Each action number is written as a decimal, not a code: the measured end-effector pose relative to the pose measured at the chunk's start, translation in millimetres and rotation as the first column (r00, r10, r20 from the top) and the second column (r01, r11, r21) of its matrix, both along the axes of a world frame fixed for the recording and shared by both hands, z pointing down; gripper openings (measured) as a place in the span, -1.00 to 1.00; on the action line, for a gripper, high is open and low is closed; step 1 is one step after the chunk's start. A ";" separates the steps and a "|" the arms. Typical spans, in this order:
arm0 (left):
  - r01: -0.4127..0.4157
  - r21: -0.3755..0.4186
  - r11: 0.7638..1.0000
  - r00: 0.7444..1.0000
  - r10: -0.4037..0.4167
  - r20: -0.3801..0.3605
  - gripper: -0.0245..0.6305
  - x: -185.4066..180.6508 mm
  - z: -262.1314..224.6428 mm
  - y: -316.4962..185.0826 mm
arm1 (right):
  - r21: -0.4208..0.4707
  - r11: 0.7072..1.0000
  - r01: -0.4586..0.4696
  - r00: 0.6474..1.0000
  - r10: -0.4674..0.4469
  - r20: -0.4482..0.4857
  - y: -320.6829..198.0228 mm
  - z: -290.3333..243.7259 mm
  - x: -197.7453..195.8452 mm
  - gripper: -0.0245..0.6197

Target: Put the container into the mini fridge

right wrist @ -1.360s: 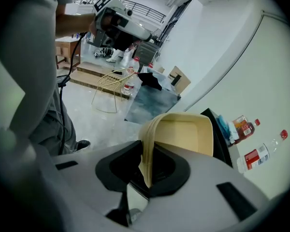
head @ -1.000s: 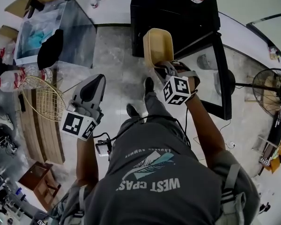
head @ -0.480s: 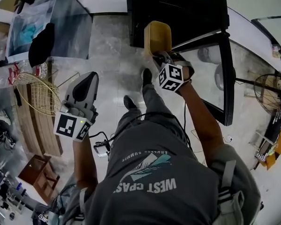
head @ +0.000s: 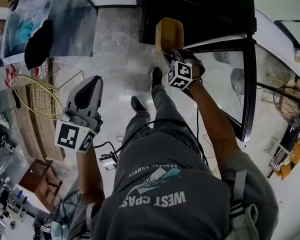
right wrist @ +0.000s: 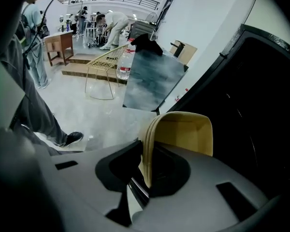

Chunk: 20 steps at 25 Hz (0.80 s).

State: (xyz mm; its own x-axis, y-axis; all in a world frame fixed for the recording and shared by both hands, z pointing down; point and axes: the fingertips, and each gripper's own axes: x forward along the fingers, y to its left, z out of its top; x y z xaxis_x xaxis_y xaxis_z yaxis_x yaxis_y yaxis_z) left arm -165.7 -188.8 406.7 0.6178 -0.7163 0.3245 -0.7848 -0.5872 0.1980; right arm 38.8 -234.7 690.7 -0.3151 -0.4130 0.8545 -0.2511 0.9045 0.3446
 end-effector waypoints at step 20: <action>0.060 -0.092 0.994 0.998 -0.058 0.026 -0.88 -13.8 43.8 -7.0 | -0.070 0.997 0.013 0.996 -0.019 -0.086 -19.6 116.3 8.8 -0.72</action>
